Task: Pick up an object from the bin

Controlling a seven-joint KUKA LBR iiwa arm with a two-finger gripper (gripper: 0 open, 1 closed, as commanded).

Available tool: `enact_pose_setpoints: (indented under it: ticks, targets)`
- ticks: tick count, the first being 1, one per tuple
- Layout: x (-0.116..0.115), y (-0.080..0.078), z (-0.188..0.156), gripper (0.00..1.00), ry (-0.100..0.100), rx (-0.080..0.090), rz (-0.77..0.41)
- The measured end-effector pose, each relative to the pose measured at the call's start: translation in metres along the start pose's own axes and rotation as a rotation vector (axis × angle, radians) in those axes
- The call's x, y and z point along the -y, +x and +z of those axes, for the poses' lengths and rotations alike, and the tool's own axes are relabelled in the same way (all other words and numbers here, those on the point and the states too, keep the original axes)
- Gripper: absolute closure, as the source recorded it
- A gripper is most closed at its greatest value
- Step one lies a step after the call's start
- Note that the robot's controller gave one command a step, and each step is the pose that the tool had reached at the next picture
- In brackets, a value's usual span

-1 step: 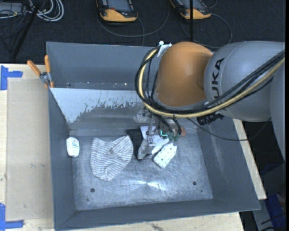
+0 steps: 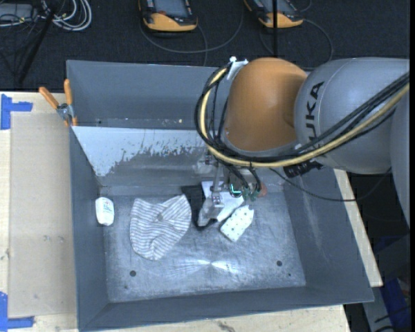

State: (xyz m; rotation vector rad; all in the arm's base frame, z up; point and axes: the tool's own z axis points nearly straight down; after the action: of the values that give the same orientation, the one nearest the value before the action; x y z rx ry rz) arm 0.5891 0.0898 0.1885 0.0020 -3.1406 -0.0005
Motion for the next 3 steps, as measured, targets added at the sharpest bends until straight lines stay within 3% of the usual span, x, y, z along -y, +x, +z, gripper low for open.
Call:
enact_pose_setpoints:
  ticks: [1,2,3]
  targets:
    - [-0.012,-0.015,0.109,1.00,0.000,0.002,-0.104]
    - [-0.012,-0.015,0.109,1.00,-0.001,0.002,-0.104]
    - [-0.011,-0.015,0.077,1.00,0.000,-0.004,-0.095]
